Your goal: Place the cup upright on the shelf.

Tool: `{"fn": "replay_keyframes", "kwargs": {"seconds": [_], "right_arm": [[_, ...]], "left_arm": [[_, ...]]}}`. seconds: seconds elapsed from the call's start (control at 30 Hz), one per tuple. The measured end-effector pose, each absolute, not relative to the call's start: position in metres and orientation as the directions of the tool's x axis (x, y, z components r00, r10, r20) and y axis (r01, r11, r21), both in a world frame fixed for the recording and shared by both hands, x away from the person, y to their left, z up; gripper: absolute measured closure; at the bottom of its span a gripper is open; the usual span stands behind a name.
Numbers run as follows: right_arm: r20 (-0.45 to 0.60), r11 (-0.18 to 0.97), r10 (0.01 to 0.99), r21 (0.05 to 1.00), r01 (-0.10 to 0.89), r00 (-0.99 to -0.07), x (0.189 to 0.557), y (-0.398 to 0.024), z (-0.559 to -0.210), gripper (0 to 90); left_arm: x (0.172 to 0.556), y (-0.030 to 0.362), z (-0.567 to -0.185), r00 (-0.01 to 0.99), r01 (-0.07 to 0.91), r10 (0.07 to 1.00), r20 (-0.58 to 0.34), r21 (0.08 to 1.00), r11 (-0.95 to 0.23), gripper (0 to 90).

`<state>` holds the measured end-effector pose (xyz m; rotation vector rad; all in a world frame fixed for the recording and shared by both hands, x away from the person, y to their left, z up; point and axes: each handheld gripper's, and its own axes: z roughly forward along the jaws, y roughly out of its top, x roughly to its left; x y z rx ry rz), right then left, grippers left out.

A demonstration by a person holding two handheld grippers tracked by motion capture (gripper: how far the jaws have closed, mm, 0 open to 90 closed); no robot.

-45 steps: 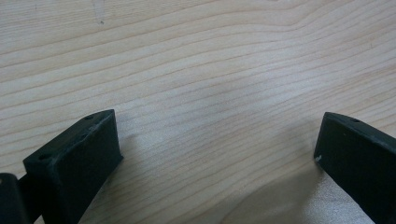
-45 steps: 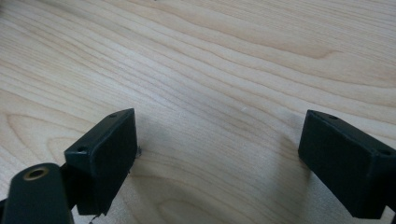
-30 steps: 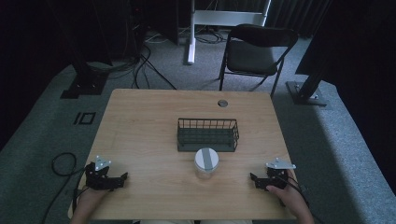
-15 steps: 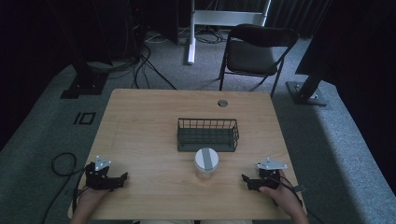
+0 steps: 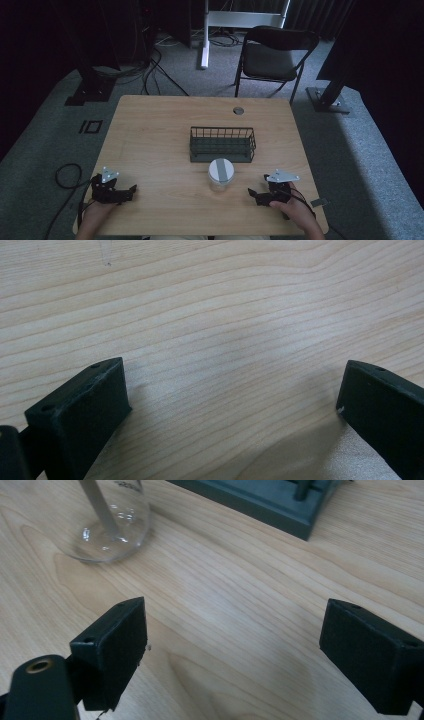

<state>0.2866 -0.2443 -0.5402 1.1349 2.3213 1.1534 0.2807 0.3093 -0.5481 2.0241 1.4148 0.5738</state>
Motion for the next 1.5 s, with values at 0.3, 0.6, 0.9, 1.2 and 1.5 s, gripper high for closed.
{"fn": "replay_keyframes", "kwargs": {"seconds": [0.3,0.6,0.9,1.2,1.5], "right_arm": [[0.044,0.419,0.709,0.777,0.470,-0.704,0.284,-0.227,-0.538,11.5],[0.039,0.430,0.674,0.792,0.434,-0.737,0.283,-0.209,-0.538,11.5],[0.046,0.430,0.638,0.807,0.405,-0.769,0.283,-0.190,-0.540,11.5],[0.043,0.403,0.641,0.831,0.384,-0.766,0.287,-0.175,-0.539,13.1],[0.046,0.368,0.637,0.859,0.355,-0.770,0.289,-0.162,-0.537,12.8]], "left_arm": [[0.281,0.309,-0.548,0.339,0.683,0.941,0.011,0.685,-0.254,0.5],[0.281,0.309,-0.548,0.339,0.683,0.941,0.011,0.685,-0.254,0.5],[0.281,0.309,-0.548,0.339,0.682,0.941,0.011,0.685,-0.254,0.5],[0.281,0.309,-0.548,0.339,0.683,0.941,0.011,0.685,-0.254,0.5],[0.281,0.309,-0.548,0.340,0.683,0.941,0.011,0.684,-0.255,0.5]]}}
